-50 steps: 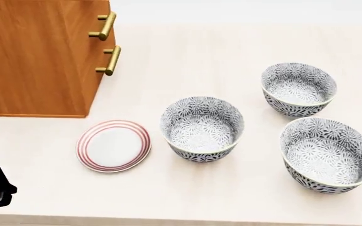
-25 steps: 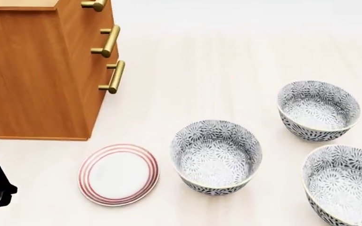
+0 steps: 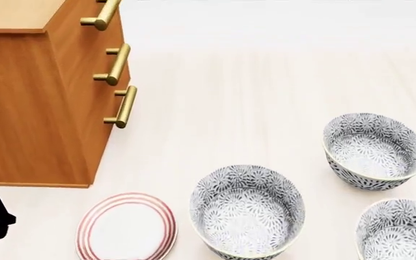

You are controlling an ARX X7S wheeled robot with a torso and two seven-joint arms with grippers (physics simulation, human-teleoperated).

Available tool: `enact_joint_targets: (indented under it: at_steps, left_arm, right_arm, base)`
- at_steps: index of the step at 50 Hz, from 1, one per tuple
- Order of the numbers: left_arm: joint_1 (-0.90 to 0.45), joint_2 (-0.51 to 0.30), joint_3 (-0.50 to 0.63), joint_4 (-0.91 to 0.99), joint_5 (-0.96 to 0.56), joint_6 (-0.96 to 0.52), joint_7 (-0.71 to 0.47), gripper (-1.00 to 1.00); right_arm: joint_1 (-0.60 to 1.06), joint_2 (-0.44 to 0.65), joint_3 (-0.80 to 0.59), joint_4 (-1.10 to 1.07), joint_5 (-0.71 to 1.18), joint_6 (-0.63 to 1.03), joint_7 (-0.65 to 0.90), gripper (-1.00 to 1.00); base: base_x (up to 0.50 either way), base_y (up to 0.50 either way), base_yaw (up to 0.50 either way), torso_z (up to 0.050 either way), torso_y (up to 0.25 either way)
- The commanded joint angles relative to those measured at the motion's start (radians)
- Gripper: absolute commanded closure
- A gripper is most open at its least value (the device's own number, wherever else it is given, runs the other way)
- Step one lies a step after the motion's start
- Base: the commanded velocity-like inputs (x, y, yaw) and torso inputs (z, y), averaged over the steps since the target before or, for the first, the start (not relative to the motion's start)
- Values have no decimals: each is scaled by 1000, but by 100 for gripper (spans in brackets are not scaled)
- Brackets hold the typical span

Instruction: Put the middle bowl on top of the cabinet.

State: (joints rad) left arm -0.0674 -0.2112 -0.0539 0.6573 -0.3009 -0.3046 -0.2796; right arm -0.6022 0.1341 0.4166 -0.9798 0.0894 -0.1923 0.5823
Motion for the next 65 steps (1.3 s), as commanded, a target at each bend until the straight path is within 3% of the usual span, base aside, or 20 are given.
enact_joint_targets:
  at_steps: [1, 14, 21, 27, 32, 46, 55, 65]
  left_arm:
    - [2, -7, 0, 12, -15, -6, -7, -100]
    - [1, 17, -20, -19, -52, -25, -42, -100]
    - [37, 60, -26, -6, -302, -179, -40, -100]
    - [36, 87, 14, 86, -380, -246, -90, -100]
    - [2, 103, 80, 130, -356, -275, -136, -100]
    - [-77, 155, 213, 301, -620, -505, -318, -100]
    - [-167, 204, 288, 156, -753, -472, -464, -100]
    - [-264, 188, 307, -16, -811, -415, -497, -100]
  right_arm:
    - [-10, 9, -1, -7, -4, -3, 8, -100]
    - [-18, 2, 3, -20, -41, 1, 30, -100]
    - [-17, 6, 1, -11, -42, 2, 36, -100]
    - [-22, 2, -1, -11, -44, -11, 45, -100]
    - [-26, -6, -7, -15, -49, -17, 54, -100]
    - [-2, -39, -98, -49, -130, 19, 80, -100]
    - [-38, -34, -73, -46, -102, -24, 100, -100]
    - [-58, -17, -48, -32, -71, -48, 112, -100]
  base:
    - [500, 0, 0, 0, 0]
    - [343, 0, 0, 0, 1]
    - [0, 0, 0, 0, 0]
    - [0, 0, 0, 0, 0]
    - [0, 0, 0, 0, 0]
    - [0, 0, 0, 0, 0]
    - [0, 0, 0, 0, 0]
    - [0, 0, 0, 0, 0]
